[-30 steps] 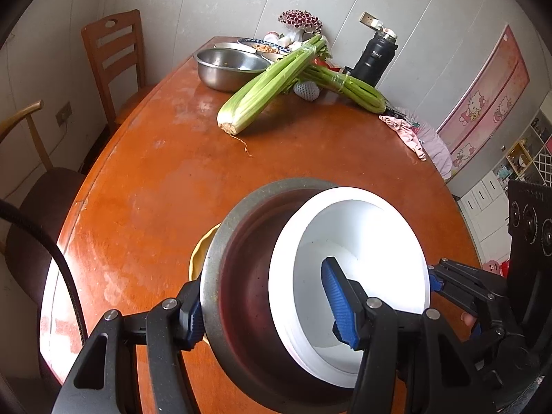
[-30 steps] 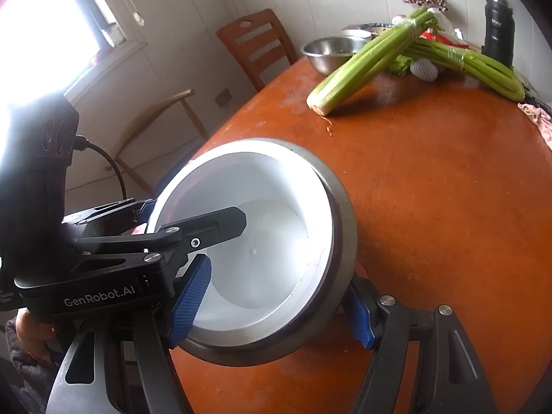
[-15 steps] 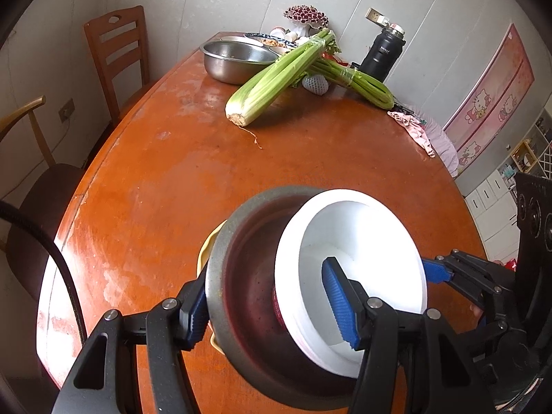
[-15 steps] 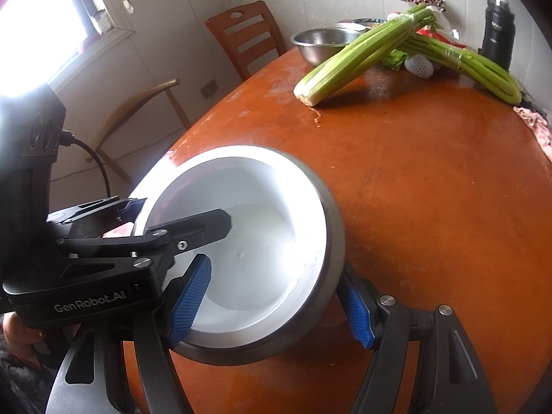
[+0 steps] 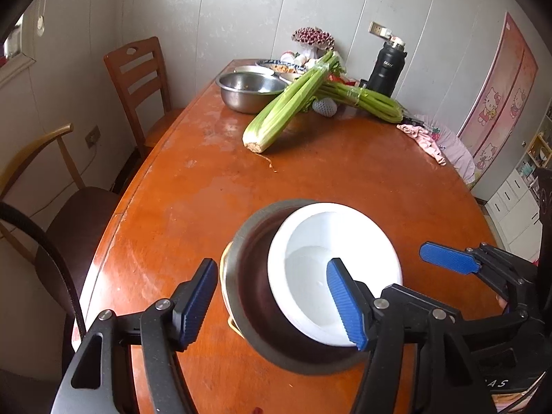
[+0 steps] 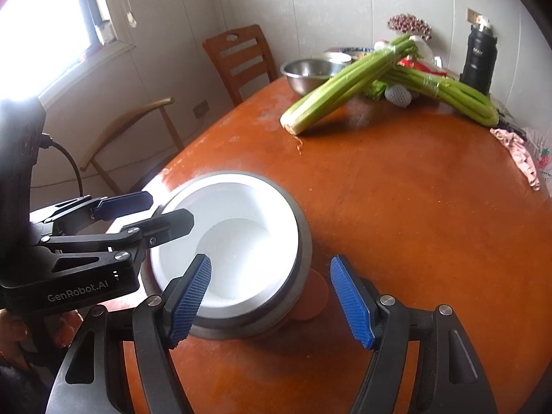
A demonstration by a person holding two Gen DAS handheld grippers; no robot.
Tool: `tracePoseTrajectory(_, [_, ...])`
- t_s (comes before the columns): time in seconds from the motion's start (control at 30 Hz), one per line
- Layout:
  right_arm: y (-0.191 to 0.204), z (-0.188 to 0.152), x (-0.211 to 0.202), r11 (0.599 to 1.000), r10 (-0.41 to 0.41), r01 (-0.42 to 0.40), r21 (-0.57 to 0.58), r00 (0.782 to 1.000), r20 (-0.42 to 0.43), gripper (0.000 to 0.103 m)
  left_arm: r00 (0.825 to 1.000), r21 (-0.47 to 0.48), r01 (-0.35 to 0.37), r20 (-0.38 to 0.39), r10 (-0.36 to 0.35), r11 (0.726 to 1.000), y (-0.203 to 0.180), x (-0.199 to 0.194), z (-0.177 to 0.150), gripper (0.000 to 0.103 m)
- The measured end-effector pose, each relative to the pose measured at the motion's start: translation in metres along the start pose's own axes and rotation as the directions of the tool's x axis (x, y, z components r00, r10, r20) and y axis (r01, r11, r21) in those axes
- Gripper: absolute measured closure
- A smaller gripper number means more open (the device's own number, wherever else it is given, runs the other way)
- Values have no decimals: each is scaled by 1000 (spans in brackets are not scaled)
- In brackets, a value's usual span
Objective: Organize plates and bowls
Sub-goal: 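Carry the steel bowl onto the steel pan atop the plate stack, then open the left gripper and withdraw from the stack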
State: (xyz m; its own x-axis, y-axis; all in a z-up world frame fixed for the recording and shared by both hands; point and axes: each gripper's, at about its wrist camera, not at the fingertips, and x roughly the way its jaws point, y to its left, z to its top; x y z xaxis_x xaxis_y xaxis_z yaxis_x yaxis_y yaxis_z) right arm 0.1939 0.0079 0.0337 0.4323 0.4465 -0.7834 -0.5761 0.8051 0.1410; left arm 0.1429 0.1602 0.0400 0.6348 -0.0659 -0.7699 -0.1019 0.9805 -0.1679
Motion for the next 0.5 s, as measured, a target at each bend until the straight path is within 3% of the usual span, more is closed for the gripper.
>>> tracePoseTrajectory(0.5, [9,-61,-58,999,-18,20,-26,997,80,29,998,9,-50,49,49,999,-35,-47,-59,30])
